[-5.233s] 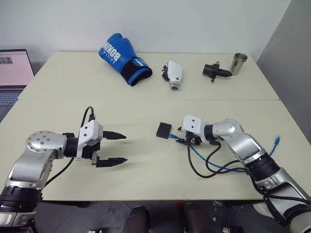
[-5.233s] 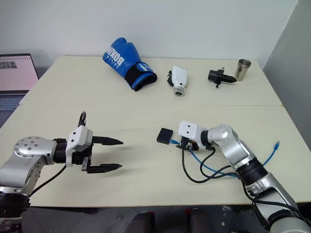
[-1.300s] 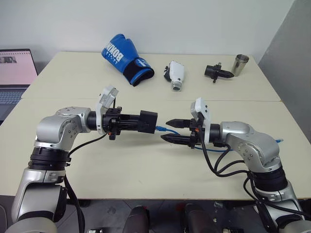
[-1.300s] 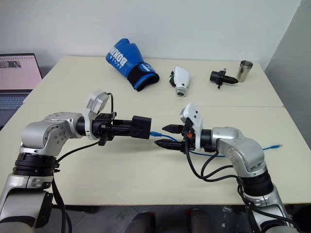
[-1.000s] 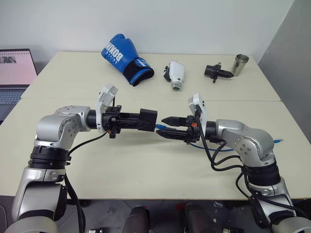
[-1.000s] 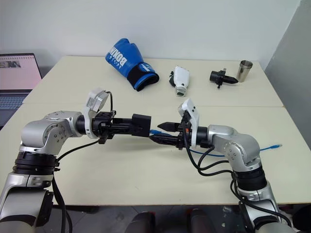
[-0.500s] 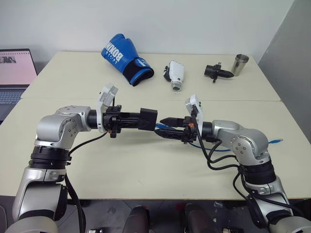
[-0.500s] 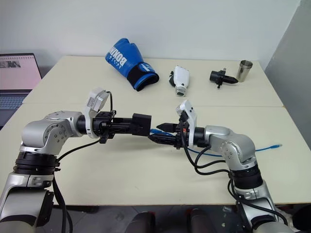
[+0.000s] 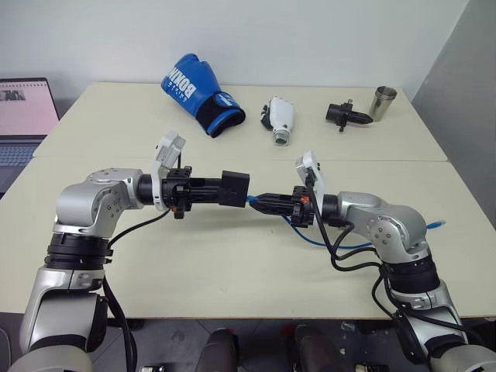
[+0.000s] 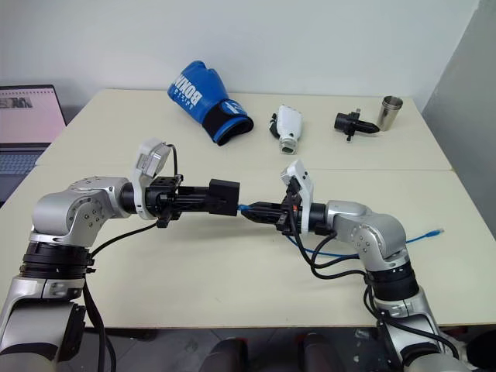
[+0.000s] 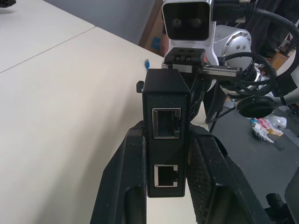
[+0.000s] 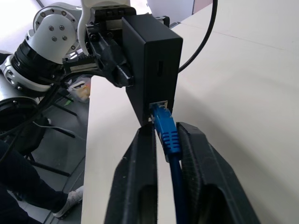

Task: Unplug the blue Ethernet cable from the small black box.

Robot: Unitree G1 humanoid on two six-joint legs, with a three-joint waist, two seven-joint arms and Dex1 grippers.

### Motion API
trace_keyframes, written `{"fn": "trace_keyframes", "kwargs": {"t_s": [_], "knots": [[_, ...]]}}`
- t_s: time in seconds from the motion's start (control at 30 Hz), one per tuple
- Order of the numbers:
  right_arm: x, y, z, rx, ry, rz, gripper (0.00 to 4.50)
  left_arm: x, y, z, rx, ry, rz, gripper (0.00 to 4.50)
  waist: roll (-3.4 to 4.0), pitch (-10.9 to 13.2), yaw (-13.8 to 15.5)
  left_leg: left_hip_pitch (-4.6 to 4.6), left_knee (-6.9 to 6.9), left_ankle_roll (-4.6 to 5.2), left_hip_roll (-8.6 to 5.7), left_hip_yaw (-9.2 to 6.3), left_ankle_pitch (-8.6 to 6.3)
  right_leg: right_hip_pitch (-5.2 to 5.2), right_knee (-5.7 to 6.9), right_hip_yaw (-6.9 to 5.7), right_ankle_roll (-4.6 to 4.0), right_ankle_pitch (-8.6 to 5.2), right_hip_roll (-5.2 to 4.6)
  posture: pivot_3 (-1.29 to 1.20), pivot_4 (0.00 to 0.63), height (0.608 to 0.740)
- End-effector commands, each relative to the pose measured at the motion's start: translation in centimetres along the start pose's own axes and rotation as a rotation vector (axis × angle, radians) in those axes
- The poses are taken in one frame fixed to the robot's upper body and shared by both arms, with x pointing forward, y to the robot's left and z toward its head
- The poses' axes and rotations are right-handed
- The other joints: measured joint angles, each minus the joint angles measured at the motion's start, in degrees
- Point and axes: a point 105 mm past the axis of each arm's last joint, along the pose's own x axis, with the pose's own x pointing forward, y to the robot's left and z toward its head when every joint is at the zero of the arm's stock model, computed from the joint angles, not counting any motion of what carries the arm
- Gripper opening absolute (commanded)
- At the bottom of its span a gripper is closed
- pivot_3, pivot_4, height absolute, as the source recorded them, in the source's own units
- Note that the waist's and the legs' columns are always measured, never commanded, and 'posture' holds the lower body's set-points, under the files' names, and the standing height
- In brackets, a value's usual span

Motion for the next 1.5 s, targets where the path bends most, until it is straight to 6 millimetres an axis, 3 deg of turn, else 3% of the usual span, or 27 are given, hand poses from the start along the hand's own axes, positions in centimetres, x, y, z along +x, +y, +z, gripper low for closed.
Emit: {"fn": "trace_keyframes", "kwargs": {"t_s": [0.03,0.4,0.43,0.6,0.97,1.5], "knots": [[0.0,0.8,1.2,-0.024,-0.023,0.041,0.04,0.0,-0.6,1.0,0.041,-0.015,-0.022,0.79,0.00,0.00,0.00,0.00,0.00,0.00,0.00,0.00,0.00,0.00,0.00,0.00,0.00,0.00,0.00,0.00,0.150,0.740],[0.0,1.1,1.1,-0.039,-0.002,0.056,0.04,0.0,-0.6,1.1,0.039,-0.024,-0.022,0.79,0.00,0.00,0.00,-0.01,-0.01,0.00,0.00,0.00,0.00,-0.01,-0.01,0.00,0.00,0.00,0.00,0.00,0.150,0.740],[-0.1,1.2,1.0,-0.041,0.003,0.061,0.74,0.0,-0.6,1.1,0.039,-0.026,-0.023,0.79,0.00,0.00,0.00,-0.01,-0.01,0.00,0.00,0.00,0.00,-0.01,-0.01,0.00,0.00,0.00,0.00,0.00,0.150,0.740],[0.1,1.9,1.0,-0.047,-0.002,0.089,1.93,0.2,-0.6,1.1,0.034,-0.029,-0.028,0.79,0.00,0.00,-0.01,-0.03,-0.02,0.00,0.00,0.01,0.00,-0.04,-0.02,0.01,0.00,0.00,0.00,0.00,0.150,0.740],[0.0,0.6,1.6,0.015,-0.066,0.040,1.95,0.3,-0.6,1.1,0.028,-0.036,-0.028,0.79,0.00,0.00,0.00,-0.19,-0.02,0.00,0.01,0.00,0.00,-0.19,-0.02,0.00,0.00,0.00,0.01,0.00,0.150,0.740],[-0.5,0.6,1.4,0.035,-0.052,0.059,1.95,0.2,-0.5,1.3,0.029,-0.045,-0.020,0.79,0.00,0.00,0.00,-0.33,0.00,0.00,0.00,-0.01,0.00,-0.32,-0.01,-0.01,0.00,0.00,0.01,0.00,0.150,0.740]]}}
